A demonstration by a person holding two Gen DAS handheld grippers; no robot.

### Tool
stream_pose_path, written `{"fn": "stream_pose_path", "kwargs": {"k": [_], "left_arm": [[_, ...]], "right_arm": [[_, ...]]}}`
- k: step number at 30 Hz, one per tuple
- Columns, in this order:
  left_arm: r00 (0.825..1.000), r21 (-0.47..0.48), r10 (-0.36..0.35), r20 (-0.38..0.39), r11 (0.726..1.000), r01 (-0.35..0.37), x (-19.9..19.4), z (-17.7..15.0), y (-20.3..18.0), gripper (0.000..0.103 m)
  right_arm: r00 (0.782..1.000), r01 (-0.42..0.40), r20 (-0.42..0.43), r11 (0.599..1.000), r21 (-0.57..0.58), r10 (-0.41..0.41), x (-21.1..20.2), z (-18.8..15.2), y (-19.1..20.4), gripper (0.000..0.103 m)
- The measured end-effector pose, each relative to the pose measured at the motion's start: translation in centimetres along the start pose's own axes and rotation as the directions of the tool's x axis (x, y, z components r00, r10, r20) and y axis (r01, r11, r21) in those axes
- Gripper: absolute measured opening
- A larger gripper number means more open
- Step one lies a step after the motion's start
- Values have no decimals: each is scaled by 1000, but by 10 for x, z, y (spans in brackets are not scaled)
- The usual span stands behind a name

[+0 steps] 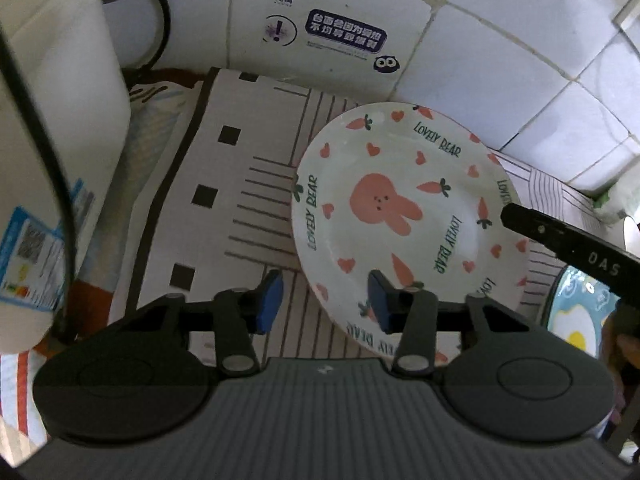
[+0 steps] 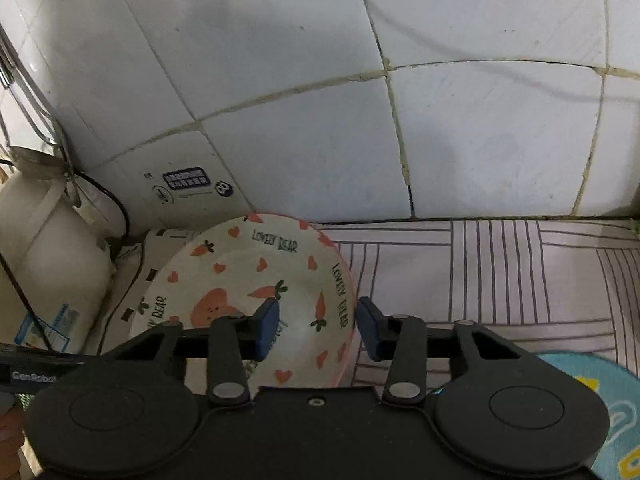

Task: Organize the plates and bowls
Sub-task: 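Move both grippers to the pink bunny plate and close on its rim, then lift the pink bunny plate and lower it onto the egg plate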

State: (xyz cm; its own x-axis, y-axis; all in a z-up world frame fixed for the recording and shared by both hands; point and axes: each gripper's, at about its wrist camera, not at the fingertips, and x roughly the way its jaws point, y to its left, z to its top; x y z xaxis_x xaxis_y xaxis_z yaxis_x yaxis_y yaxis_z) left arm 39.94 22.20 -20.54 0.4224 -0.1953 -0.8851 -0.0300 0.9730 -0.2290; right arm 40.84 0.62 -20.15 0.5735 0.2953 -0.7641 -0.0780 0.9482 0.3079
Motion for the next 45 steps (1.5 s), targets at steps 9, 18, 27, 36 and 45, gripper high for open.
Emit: {"fn": "stream_pose_path", "kwargs": {"k": [9,18,27,36,45], "left_arm": [[999,9,-32,-20,999,33,17,2,2,22],[997,-88,-76,-8,993,75,19,4,7,23],[992,-66,-129,12,989,130,-21,-6,6,23],[980,34,-200,-5,979,201,-72,-27,-39,24],[964,171,-256,-70,949,265,-87,-35,-103,22]], "right_arm": [[995,-60,-76,997,49,64,23,3,-21,16],[986,-111,-111,983,144,127,32,8,-28,18],[984,-161,-65,983,85,166,-17,9,-18,14],[994,-112,13,989,96,111,-109,-11,-25,15],[997,-17,81,982,189,2,-181,-46,-59,16]]}}
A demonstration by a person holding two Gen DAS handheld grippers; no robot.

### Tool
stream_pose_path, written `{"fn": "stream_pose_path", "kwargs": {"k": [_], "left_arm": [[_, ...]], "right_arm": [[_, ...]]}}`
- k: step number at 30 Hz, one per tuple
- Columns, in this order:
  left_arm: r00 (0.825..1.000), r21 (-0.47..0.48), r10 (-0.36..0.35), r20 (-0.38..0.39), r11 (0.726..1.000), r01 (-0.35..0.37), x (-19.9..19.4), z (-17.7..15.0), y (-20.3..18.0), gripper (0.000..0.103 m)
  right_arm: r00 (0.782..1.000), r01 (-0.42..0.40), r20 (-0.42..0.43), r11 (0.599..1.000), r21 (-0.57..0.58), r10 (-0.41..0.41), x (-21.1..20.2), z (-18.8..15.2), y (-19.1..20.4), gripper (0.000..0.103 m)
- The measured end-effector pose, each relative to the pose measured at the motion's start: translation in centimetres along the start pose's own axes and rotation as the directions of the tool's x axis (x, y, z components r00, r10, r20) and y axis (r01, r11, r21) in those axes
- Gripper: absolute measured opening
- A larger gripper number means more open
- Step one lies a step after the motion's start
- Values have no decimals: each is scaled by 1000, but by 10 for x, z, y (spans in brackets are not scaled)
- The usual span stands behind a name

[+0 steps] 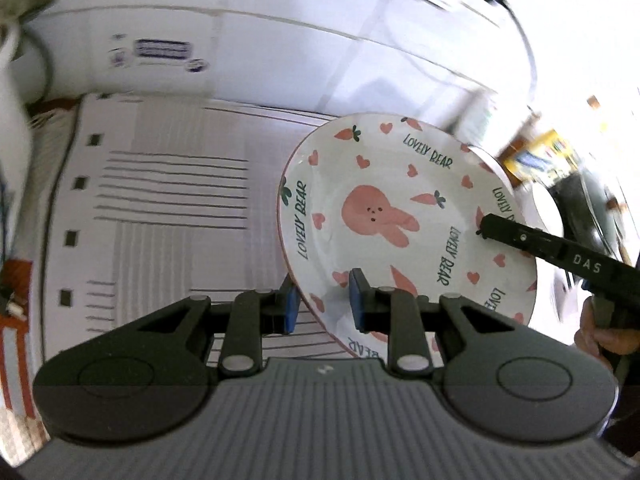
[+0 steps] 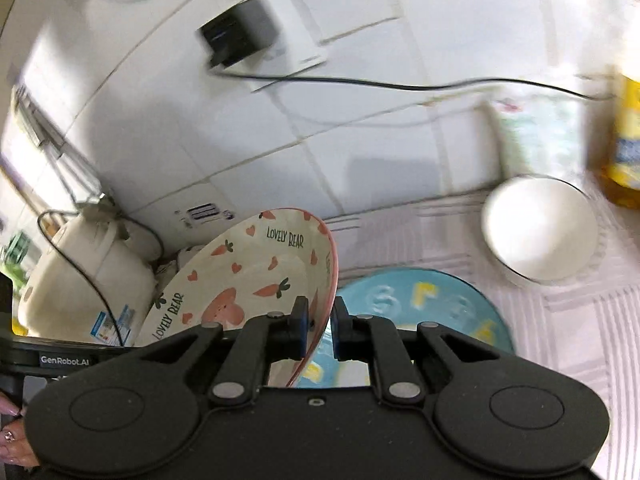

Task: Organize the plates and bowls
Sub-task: 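Lift the pink bunny plate and lower it onto the egg plate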

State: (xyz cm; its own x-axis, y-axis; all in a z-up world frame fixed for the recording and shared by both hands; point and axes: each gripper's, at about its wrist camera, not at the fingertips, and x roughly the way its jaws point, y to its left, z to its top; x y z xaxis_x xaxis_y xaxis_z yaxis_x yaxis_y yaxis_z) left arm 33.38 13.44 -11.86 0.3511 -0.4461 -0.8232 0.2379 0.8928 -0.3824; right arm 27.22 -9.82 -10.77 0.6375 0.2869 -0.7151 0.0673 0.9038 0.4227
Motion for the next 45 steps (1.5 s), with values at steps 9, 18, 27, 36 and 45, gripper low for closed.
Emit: {"fn": "stream_pose_path", "kwargs": {"k": [9,18,27,36,45], "left_arm": [[990,87,-44,-132,995,55,43,3,-41,24],[973,115,-38,-229,991,66,75,1,-53,24],[952,75,-31,-306,996,57,95,8,-50,24],[942,75,-31,-334,995,59,100,11,-49,25],[940,75,-15,-340,996,42,98,9,-53,26]], "right_arm": [[996,86,9,990,115,-88,-22,-24,-44,17],[987,158,-49,977,144,-152,-18,-42,-65,17],[968,235,-112,970,68,-227,-1,-37,-63,19],[941,309,-125,949,-59,-315,8,-33,-46,25],[906,398,-88,905,-151,-413,15,-37,-26,35]]}}
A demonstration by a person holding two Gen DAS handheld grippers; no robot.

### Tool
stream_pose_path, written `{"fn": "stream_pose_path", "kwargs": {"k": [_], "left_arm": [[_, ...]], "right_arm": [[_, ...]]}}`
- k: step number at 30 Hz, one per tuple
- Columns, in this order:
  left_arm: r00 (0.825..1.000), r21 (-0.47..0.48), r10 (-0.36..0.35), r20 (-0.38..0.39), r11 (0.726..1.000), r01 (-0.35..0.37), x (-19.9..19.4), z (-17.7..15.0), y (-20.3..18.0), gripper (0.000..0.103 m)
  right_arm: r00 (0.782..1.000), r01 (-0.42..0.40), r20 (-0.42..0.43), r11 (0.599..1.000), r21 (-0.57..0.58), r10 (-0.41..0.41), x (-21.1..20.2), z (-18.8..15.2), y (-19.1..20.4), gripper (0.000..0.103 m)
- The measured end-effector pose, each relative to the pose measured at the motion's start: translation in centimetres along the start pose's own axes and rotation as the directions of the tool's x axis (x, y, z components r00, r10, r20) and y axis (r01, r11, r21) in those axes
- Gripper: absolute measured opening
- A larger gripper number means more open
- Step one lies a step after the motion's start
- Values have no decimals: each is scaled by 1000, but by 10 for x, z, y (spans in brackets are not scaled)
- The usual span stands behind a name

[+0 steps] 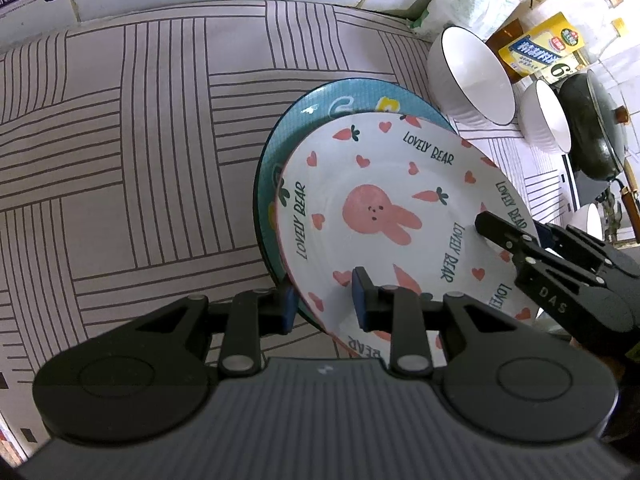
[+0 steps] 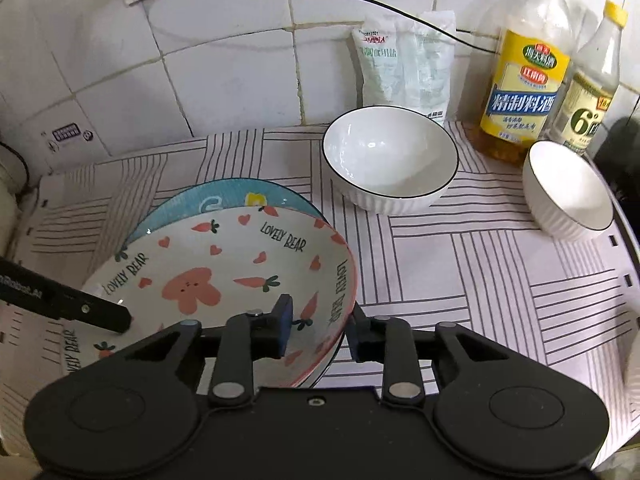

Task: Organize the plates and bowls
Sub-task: 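Lift the pink bunny plate and lower it onto the egg plate, then open both grippers to release the bunny plate on the stack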

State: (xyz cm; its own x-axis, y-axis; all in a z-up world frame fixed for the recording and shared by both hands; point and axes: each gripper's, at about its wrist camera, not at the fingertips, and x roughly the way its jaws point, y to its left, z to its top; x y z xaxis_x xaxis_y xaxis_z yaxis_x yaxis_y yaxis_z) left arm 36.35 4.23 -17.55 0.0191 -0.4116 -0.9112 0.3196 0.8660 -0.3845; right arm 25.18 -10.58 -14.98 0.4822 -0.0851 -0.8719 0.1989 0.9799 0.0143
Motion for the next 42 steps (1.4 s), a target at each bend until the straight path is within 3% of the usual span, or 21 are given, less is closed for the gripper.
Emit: {"fn": "stream_pose_path", "kwargs": {"k": [11,16,20,24,33,36,42], "left_arm": [[999,36,49,-12,998,-48,0,-7,-14,24],[989,55,143,-41,989,-140,6,-13,-16,25],[994,28,104,-33,994,-103,3,-18,-13,21],[993,36,118,-1,992,-118,0,-22,-15,15],[981,98,193,7,976,-193,-8,-30,-39,15],[976,109,217,13,970,-217,-14,-34,-52,15],[963,93,261,73,959,-267,-38,-46,-89,18]], "right_arm": [[997,66,40,997,-42,-65,8,-16,4,35],[993,108,58,983,-147,-100,14,-20,25,36],[991,127,60,982,-142,-120,17,-19,26,35],[994,108,42,989,-102,-104,17,-20,20,35],[994,-29,105,1000,-10,30,-23,-27,2,35],[989,-71,124,997,-34,75,-40,-26,-4,36],[965,-162,186,979,-125,183,-81,-22,-31,48]]}}
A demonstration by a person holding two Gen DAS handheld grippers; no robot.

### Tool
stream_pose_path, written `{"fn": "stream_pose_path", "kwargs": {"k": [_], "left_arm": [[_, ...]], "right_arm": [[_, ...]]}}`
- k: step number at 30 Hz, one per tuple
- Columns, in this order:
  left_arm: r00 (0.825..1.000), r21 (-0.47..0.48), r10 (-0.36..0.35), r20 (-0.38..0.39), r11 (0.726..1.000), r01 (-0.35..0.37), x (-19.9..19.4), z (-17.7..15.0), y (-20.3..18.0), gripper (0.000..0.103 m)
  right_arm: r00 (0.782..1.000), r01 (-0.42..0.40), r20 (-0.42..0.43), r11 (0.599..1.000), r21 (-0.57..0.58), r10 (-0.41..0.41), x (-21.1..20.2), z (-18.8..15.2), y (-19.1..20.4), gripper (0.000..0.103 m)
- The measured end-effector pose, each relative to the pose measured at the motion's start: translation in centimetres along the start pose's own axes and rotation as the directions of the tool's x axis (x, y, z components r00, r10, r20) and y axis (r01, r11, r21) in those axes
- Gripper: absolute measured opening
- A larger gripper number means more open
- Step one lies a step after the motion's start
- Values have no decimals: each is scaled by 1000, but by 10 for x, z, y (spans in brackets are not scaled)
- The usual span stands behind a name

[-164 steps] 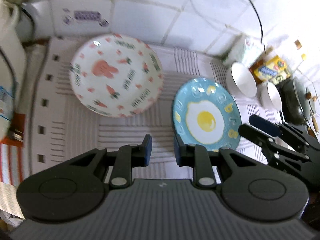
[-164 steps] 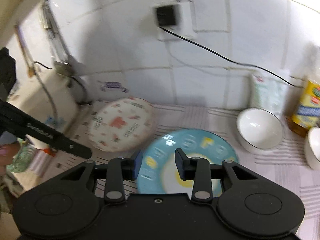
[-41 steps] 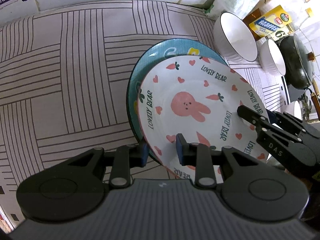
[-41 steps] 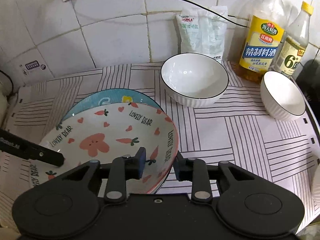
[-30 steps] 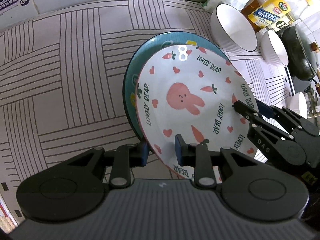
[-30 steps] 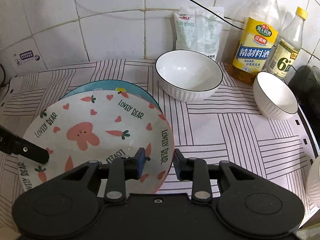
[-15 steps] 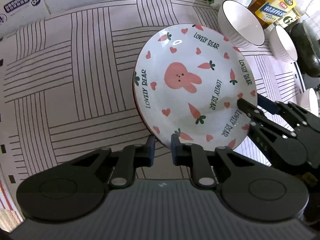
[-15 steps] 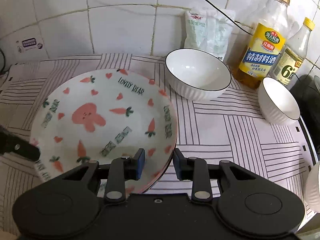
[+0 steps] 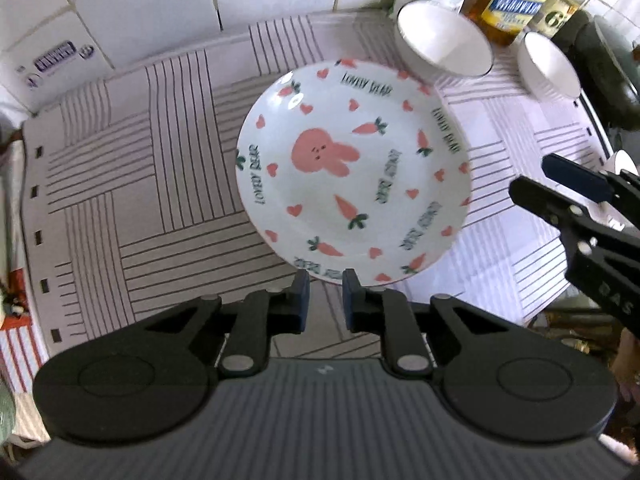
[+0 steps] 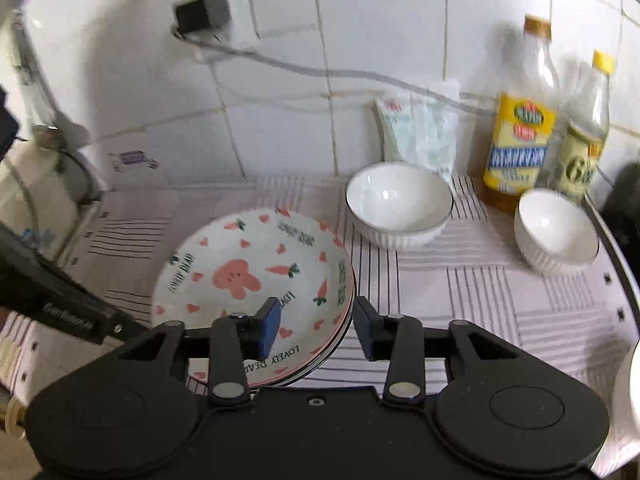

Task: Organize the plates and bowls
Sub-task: 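Open both grippers to release the bunny plate on the stack, then move both grippers to the large white bowl and close on its rim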

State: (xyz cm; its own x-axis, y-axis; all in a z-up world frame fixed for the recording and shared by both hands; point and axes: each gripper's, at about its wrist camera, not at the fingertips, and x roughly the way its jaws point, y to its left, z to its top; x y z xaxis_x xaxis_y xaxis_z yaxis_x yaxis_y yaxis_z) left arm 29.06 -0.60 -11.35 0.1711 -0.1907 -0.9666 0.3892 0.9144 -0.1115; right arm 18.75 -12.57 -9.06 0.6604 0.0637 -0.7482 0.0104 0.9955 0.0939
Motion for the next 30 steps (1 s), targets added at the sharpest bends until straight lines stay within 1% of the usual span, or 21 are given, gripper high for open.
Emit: {"fn": "stream_pose_path", "kwargs": {"k": [3,5,6,7,8,9,10,12,17,19,20,22,27,29,30], "left_arm": [[999,-23,13,31,1000,-12,-19,-4,-19,20],[999,-28,26,48,999,-25,-28,-8,-33,24],[998,-27,37,57,999,-36,-33,-10,-43,27],[997,-25,45,63,999,-44,-36,-12,-51,32],[996,-23,53,69,998,-52,-39,-15,-60,36],[995,-20,62,72,998,-61,-42,-17,-69,43],[995,-18,70,73,997,-69,-44,-20,-78,46],[995,-12,74,74,997,-73,-46,-26,-96,49],[993,3,60,103,998,-61,-50,-35,-146,60],[991,7,37,130,999,-39,-49,-35,-166,66],[989,7,26,143,1000,-27,-48,-33,-176,67],[987,7,5,162,1000,-6,-45,-30,-195,73],[979,23,-53,197,999,49,-34,-11,-238,76],[975,33,-72,209,997,67,-26,-2,-253,77],[974,39,-81,211,996,74,-21,3,-260,77]], "right_arm": [[999,-34,25,998,-43,35,-24,-1,-17,56],[998,-46,44,996,-73,50,-41,-6,-30,61],[997,-47,52,995,-88,52,-49,-9,-37,65],[997,-44,57,993,-110,50,-56,-12,-43,69],[997,-31,65,989,-142,40,-64,-16,-51,70],[997,-11,72,986,-167,23,-70,-22,-60,70],[997,16,72,983,-183,-3,-76,-28,-70,70],[997,63,67,979,-193,-51,-86,-39,-91,71],[991,126,74,979,-160,-115,-110,-74,-144,75],[989,134,77,982,-132,-124,-115,-87,-165,75],[989,137,76,984,-115,-128,-117,-95,-176,75],[987,151,72,984,-92,-145,-118,-107,-192,76],[980,193,55,980,-50,-190,-112,-126,-228,78],[978,206,38,978,-29,-205,-107,-133,-242,80],[977,212,30,977,-26,-211,-103,-136,-247,84]]}}
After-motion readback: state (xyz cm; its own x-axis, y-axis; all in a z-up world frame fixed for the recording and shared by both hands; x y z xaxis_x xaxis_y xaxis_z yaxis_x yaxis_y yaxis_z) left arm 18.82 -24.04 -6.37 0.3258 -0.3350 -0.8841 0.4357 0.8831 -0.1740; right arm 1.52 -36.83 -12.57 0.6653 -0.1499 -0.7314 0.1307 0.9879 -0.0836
